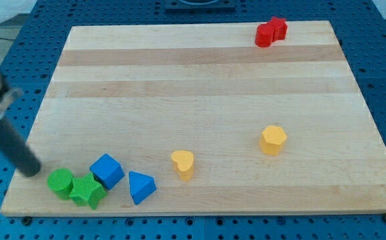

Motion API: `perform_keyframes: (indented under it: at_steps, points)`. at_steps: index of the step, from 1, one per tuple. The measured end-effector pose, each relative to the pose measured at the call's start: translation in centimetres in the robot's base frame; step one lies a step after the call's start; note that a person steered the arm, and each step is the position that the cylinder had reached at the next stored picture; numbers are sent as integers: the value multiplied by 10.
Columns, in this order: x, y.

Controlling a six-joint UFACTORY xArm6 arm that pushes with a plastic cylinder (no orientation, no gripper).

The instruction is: Move a group of blocks to the right of the board

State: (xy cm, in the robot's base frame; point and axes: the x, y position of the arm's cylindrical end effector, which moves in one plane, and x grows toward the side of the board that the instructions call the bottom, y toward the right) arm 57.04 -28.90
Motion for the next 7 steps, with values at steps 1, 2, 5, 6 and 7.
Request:
perform_keyframes:
  at_steps: [1, 2, 5, 6, 7]
  points:
    - [28, -8]
    - [44, 38]
    - [26, 154]
    - [25, 169]
    - [47, 155]
